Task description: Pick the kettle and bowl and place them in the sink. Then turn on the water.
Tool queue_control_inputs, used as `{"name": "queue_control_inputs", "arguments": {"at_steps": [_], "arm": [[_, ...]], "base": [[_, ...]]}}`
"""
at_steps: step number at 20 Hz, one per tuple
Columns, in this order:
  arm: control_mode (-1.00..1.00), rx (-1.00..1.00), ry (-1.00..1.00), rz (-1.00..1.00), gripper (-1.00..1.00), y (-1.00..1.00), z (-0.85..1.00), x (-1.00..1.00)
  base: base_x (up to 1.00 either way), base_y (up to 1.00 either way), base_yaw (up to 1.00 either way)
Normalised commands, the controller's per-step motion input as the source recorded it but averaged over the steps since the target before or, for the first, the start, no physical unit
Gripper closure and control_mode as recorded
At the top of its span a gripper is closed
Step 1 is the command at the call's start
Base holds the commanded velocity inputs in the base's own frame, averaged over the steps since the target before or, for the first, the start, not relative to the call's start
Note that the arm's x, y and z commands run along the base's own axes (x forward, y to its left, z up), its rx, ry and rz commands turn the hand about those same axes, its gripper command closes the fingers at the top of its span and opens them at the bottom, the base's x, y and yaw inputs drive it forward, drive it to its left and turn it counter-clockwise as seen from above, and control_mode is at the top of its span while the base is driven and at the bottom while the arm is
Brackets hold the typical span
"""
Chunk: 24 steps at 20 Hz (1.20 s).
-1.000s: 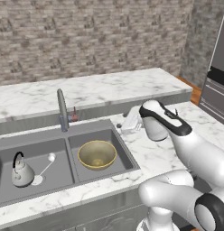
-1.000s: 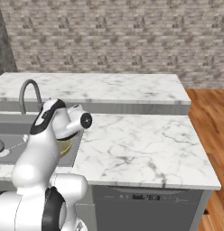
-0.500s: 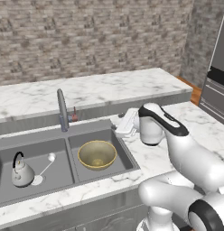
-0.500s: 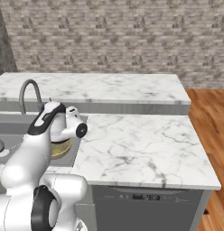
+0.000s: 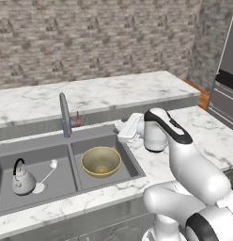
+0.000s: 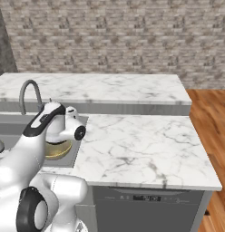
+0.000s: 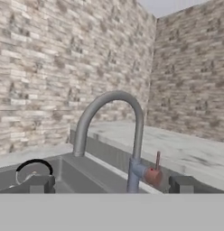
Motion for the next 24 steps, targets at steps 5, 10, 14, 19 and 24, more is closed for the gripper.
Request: {"name": "queue_control_inputs", "arguments": {"at_steps": [5,10,14,19,24], "arm": [[-1.0,0.12,0.04,0.04,-1.0,0.01,0.01,0.0],[-1.0,0.08,0.18,0.05,-1.0,0.03,0.0,0.03],[-1.0,0.01,0.26,0.04,-1.0,0.27,0.01,0.27],[-1.0,0.0,0.15,0.03,-1.0,0.28,0.01,0.17],[-1.0,0.0,0.02,0.01,-1.0,0.14,0.0,0.05]], "base": [[0.0,0.0,0.0],[0.0,0.0,0.0],[0.0,0.0,0.0],[0.0,0.0,0.0],[0.0,0.0,0.0]]}}
